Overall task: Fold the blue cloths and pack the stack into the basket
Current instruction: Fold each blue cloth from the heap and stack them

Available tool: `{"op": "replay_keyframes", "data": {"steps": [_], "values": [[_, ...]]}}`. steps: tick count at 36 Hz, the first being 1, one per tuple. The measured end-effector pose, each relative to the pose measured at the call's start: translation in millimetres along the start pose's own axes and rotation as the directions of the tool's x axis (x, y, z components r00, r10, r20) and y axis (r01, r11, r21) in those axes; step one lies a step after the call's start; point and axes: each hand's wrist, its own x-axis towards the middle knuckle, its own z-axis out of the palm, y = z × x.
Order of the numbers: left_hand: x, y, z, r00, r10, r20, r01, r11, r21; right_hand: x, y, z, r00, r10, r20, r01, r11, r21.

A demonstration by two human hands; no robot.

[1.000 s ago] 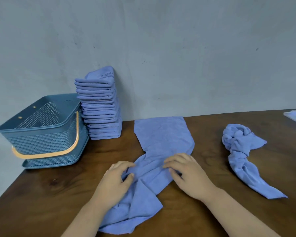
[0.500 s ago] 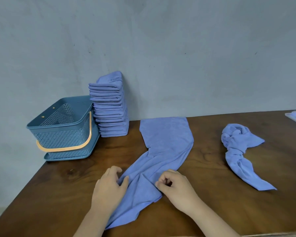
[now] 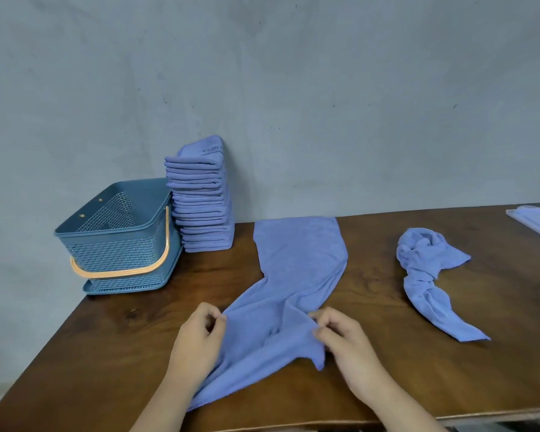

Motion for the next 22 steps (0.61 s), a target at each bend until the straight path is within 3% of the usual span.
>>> {"op": "replay_keyframes", "data": {"steps": [4,8,11,14,18,22], "values": [[1.1,-0.8,-2.2,0.999,-0.025,0.033,0.030,0.989,-0.147,-29.4,-0.5,-32.2,0.989,0.145,-0.030,-0.131,0.950,0.282],[3.2,-3.7,-0.9,0.991,0.034,0.129,-0.009,0.981,-0.193,-33.2,3.5,-42.0,0.961,0.243,-0.132,-0.200,0.941,0.272],[3.2,-0.6,-0.9,0.994,0.025,0.106,0.007,0.958,-0.286,-21.6,1.6,-35.7,0.942,0.285,-0.175,-0.270,0.957,0.105],[6.5,-1.2,-0.9,0.995,-0.055,0.079,0.082,0.915,-0.396,-4.8,-0.9,-27.2,0.945,0.259,-0.202,-0.298,0.934,-0.198],[5.4,-1.1,-2.4,0.995,-0.097,0.019,0.096,0.901,-0.422,20.6,1.7,-17.3,0.966,0.153,-0.210,-0.249,0.776,-0.580],[3.9,-1.1,-5.2,0.993,-0.120,0.002,0.110,0.901,-0.420,42.1,8.3,-8.3,0.966,0.089,-0.242,-0.238,0.671,-0.703]]}}
